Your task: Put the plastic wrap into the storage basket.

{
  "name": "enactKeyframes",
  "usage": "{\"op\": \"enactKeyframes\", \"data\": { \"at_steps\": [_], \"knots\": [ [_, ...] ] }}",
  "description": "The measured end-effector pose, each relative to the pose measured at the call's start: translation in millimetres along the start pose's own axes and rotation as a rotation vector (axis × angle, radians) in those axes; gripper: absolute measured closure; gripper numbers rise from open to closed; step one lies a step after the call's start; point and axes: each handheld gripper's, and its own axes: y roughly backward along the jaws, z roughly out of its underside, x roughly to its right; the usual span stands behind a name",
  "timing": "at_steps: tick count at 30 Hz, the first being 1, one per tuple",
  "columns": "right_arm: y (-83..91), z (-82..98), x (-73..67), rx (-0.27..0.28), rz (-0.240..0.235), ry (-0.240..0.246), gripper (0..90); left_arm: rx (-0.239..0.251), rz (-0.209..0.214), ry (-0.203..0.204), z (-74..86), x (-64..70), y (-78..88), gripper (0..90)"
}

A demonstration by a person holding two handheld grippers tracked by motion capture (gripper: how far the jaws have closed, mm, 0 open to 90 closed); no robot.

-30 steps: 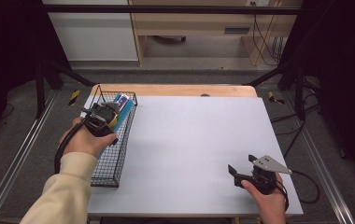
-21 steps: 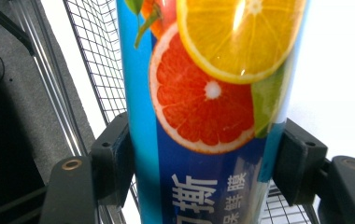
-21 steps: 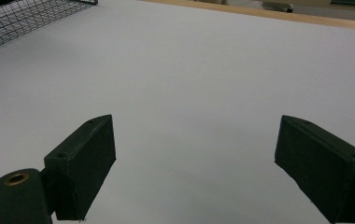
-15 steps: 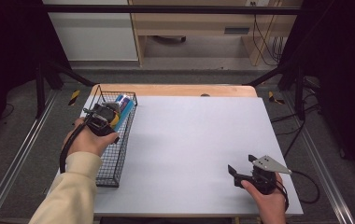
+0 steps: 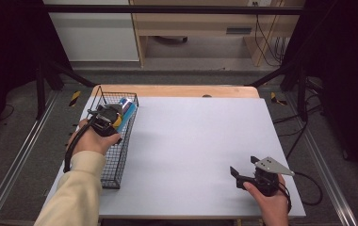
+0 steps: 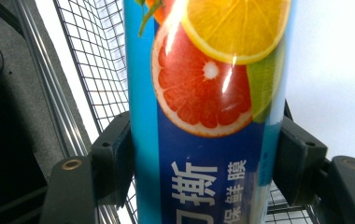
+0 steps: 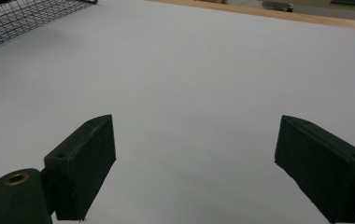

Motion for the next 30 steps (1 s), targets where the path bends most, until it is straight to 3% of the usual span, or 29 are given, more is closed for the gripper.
{"op": "enactKeyframes", "data": {
  "at_steps": [24, 30],
  "knots": [
    [-0.6, 0.8, -0.1, -0.005, 0.001, 0.003, 12.6, -0.037, -0.001, 0.002, -6.1, 1.1, -22.9, 32.3],
    [-0.7, 1.0, -0.1, -0.008, 0.003, 0.004, 12.6, -0.027, 0.006, 0.012, -5.7, -0.4, -22.7, 32.2]
  ]
}}
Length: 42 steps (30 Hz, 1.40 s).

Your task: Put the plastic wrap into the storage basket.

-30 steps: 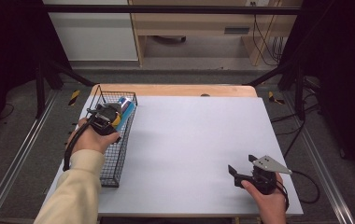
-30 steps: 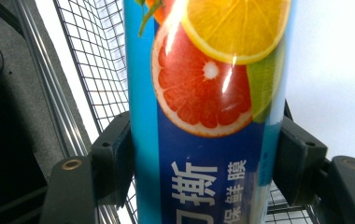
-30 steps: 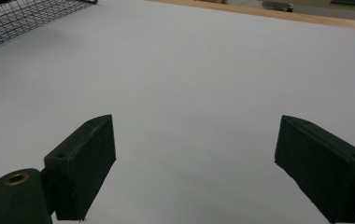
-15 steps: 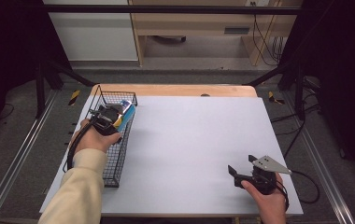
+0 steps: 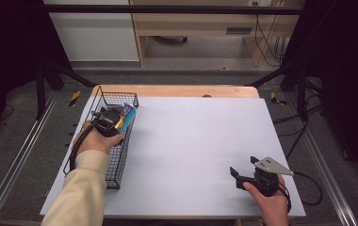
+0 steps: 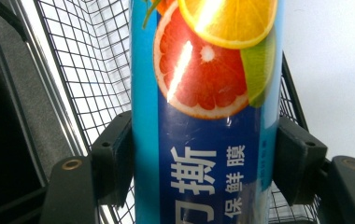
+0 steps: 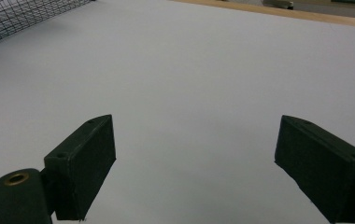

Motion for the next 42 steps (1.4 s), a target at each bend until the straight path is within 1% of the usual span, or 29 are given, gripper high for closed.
{"op": "enactKeyframes", "data": {
  "at_steps": [4, 6, 8, 9, 10, 11, 16, 17, 22, 25, 30, 33, 34, 35, 41, 42],
  "knots": [
    [-0.3, 0.0, -0.1, 0.000, 0.000, -0.002, 12.7, 0.000, 0.003, 0.005, 0.7, -1.8, 0.5, 32.2],
    [-0.3, 0.1, -0.2, -0.001, 0.000, -0.001, 12.6, 0.000, 0.001, 0.018, 0.9, -2.7, -0.6, 32.2],
    [-0.3, 0.1, -0.1, -0.001, 0.000, 0.002, 12.6, -0.003, 0.001, 0.024, 0.6, -5.2, -1.9, 32.2],
    [-0.1, 0.2, -0.2, -0.001, -0.001, 0.001, 12.6, -0.006, 0.002, 0.033, 0.2, -7.8, -3.0, 32.2],
    [-0.1, 0.2, -0.2, -0.001, -0.001, 0.001, 12.6, -0.006, 0.002, 0.033, 0.2, -7.8, -3.0, 32.2],
    [0.1, 0.2, -0.1, -0.001, 0.000, 0.000, 12.6, -0.007, 0.007, 0.043, 0.3, -8.8, -3.8, 32.2],
    [-0.6, 0.2, -0.2, -0.002, -0.003, 0.004, 12.6, -0.017, 0.006, 0.063, 0.6, -14.0, -10.6, 32.3],
    [-0.7, 0.2, -0.1, -0.003, -0.003, 0.005, 12.6, -0.022, 0.003, 0.059, 0.8, -14.8, -12.2, 32.2],
    [-1.0, 0.4, -0.1, -0.007, -0.003, 0.007, 12.6, -0.042, 0.010, 0.068, -0.5, -15.9, -20.4, 32.2],
    [-1.4, 0.5, -0.6, -0.009, -0.005, 0.009, 12.6, -0.056, 0.007, 0.062, -1.5, -14.8, -26.6, 32.3],
    [-1.5, 0.7, -0.3, -0.011, -0.004, 0.007, 12.6, -0.065, 0.009, 0.065, -1.7, -15.1, -32.9, 32.2],
    [-1.5, 0.6, -0.2, -0.009, -0.003, 0.009, 12.6, -0.080, 0.013, 0.061, -2.3, -15.1, -35.4, 32.2],
    [-1.5, 0.7, -0.1, -0.010, -0.003, 0.009, 12.6, -0.076, 0.007, 0.061, -2.1, -14.3, -36.7, 32.2],
    [-1.6, 0.8, 0.0, -0.010, -0.003, 0.009, 12.6, -0.084, 0.007, 0.052, -2.5, -13.3, -38.0, 32.2],
    [-1.7, 1.0, -0.1, -0.012, -0.002, 0.008, 12.6, -0.087, 0.003, 0.050, -2.8, -10.7, -41.9, 32.2],
    [-1.7, 1.0, -0.1, -0.012, -0.002, 0.008, 12.6, -0.088, -0.001, 0.045, -2.8, -10.7, -42.4, 32.2]
  ]
}}
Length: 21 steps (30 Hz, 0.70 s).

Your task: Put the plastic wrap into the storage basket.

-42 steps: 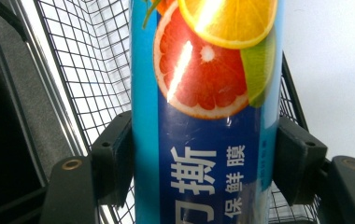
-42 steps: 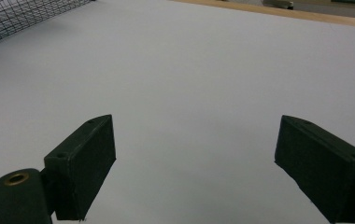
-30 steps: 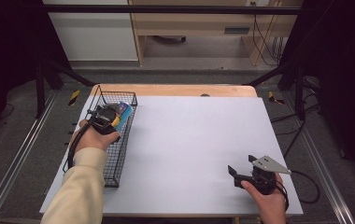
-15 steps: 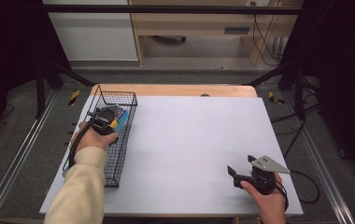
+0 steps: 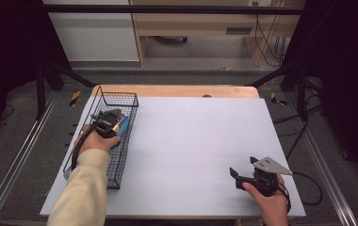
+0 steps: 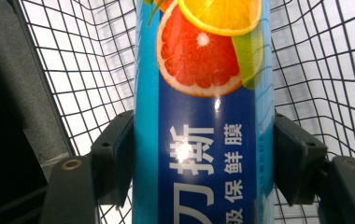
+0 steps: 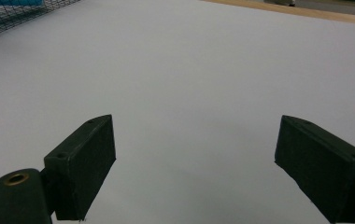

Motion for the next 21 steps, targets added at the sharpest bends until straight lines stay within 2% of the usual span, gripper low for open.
{"op": "enactKeyframes", "data": {
  "at_steps": [11, 21],
  "knots": [
    [0.2, -0.1, -0.2, 0.000, 0.001, 0.000, 12.6, -0.008, 0.007, -0.006, 1.1, -0.7, -1.6, 32.1],
    [0.1, 0.1, -0.5, -0.003, 0.001, 0.000, 12.5, 0.021, 0.003, -0.004, 4.2, -0.2, -2.8, 31.7]
  ]
}}
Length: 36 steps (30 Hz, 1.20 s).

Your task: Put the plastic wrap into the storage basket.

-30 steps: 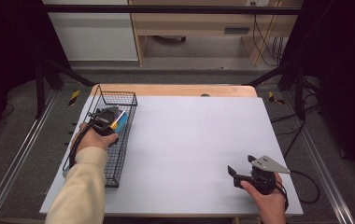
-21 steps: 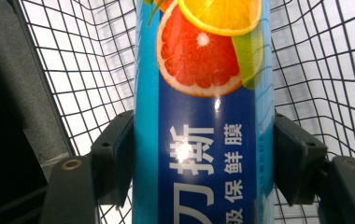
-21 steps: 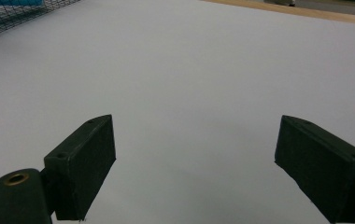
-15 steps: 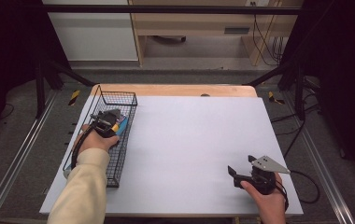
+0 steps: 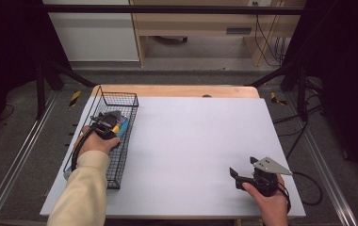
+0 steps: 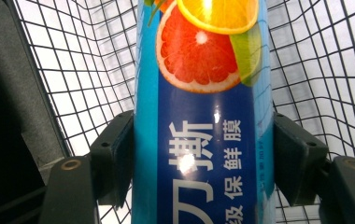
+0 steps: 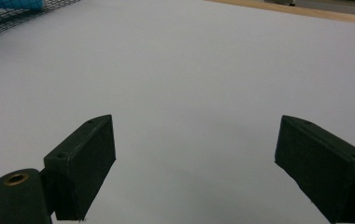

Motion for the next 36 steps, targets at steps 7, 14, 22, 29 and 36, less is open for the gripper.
{"op": "enactKeyframes", "data": {
  "at_steps": [7, 14, 22, 29, 36],
  "knots": [
    [-0.2, 0.1, 0.1, -0.001, -0.001, 0.002, 12.5, 0.083, 0.002, 0.010, 4.8, -0.7, 4.1, 28.0],
    [-0.4, 0.1, 0.1, -0.002, -0.002, 0.003, 12.3, 0.189, -0.013, -0.005, 13.5, 0.4, 28.4, 20.0],
    [0.7, 0.5, 0.8, -0.002, 0.006, 0.002, 11.2, 0.430, -0.041, -0.010, 28.5, 10.5, 70.1, 11.0],
    [0.4, 0.2, 1.3, -0.006, 0.017, -0.002, 9.2, 0.567, 0.001, -0.080, 40.4, 40.9, 90.0, 6.0],
    [1.1, 0.1, 3.5, -0.004, 0.028, -0.007, 7.4, 0.640, 0.075, -0.164, 48.5, 72.8, 98.4, 5.0]
  ]
}}
